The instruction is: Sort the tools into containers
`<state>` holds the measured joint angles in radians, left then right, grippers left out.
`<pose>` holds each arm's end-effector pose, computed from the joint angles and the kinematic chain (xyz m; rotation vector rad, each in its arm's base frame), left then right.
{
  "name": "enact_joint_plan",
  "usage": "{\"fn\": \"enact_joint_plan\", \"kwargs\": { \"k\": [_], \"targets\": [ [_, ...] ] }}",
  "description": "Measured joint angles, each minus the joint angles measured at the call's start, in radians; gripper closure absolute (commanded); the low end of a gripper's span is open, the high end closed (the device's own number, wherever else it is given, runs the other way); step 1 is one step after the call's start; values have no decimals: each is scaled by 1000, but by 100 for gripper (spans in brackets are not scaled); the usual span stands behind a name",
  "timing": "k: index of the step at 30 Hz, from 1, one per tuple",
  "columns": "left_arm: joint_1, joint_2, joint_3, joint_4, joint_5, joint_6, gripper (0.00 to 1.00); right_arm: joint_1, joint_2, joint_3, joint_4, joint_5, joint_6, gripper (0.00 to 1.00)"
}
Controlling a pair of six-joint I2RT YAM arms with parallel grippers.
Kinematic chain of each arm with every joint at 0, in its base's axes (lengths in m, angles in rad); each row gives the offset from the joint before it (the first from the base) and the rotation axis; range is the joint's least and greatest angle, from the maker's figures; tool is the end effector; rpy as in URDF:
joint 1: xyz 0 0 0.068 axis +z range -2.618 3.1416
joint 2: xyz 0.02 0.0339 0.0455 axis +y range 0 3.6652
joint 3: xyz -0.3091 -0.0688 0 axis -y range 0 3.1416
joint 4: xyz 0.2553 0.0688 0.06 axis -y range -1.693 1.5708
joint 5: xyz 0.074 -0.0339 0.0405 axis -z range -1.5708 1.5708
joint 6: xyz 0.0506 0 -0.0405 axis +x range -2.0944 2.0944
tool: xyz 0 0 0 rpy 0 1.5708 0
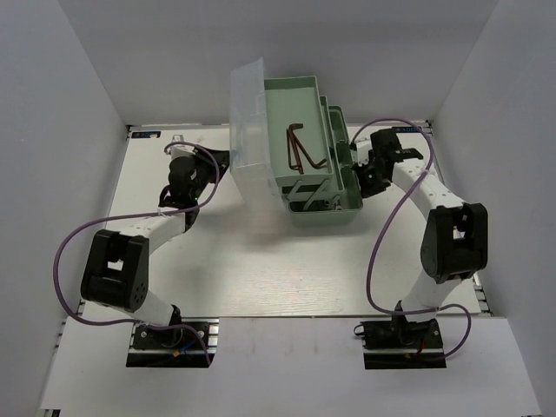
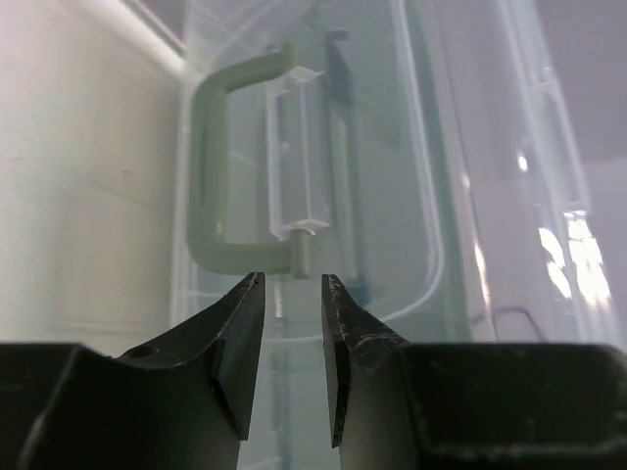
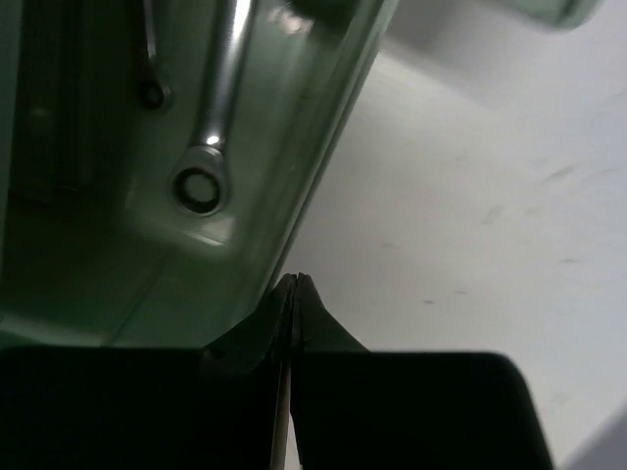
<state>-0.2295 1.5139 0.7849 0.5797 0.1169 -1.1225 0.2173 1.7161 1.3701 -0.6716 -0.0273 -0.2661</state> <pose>0.3450 -0.0867 0.2783 -0.7131 1.7048 -1.0783 0.3812 0.0856 0.2832 -0.6292 2.5103 0.0174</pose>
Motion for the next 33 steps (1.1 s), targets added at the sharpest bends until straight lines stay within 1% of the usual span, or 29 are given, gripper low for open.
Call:
{"fn": "enact_joint_plan", "kwargs": {
  "k": [4, 8, 13, 16, 19, 20, 21, 23, 24, 27, 28, 30, 31, 32, 33],
  "targets": [
    [-11, 7, 63, 0, 76, 4, 61, -69, 18, -52, 16, -185, 79, 100],
    [-31, 67, 162, 11, 186, 2, 61, -107, 41, -52, 23, -299, 134, 100],
    [-62, 197, 285, 31, 335, -7, 61, -126, 43, -67, 52, -400, 165, 100],
    [-77, 238, 310, 46, 372, -19, 61, -132, 43, -74, 65, -430, 177, 100],
    [-89, 236, 309, 36, 397, -19, 61, -139, 43, -79, 76, -433, 186, 100],
    [-91, 230, 307, 26, 396, -17, 59, -139, 42, -79, 79, -424, 186, 100],
    [-92, 221, 302, 14, 396, -13, 55, -142, 41, -82, 84, -426, 189, 100],
    [-94, 177, 287, -27, 376, 11, 51, -145, 31, -92, 97, -413, 191, 100],
    [-93, 140, 280, -65, 355, 31, 43, -145, 23, -100, 100, -402, 191, 100],
    [-92, 3, 276, -169, 285, 121, 36, -146, -24, -127, 106, -337, 192, 100],
    [-90, -46, 276, -202, 265, 153, 32, -146, -44, -135, 106, -307, 192, 84],
    [-88, -162, 263, -260, 227, 224, 27, -146, -88, -144, 106, -220, 194, 60],
    [-88, -222, 250, -291, 208, 265, 21, -146, -114, -148, 109, -179, 192, 41],
    [-88, -277, 235, -329, 191, 312, 17, -146, -143, -157, 117, -134, 188, 32],
    [-88, -322, 221, -370, 178, 352, 13, -146, -173, -168, 122, -98, 187, 27]
  ]
}}
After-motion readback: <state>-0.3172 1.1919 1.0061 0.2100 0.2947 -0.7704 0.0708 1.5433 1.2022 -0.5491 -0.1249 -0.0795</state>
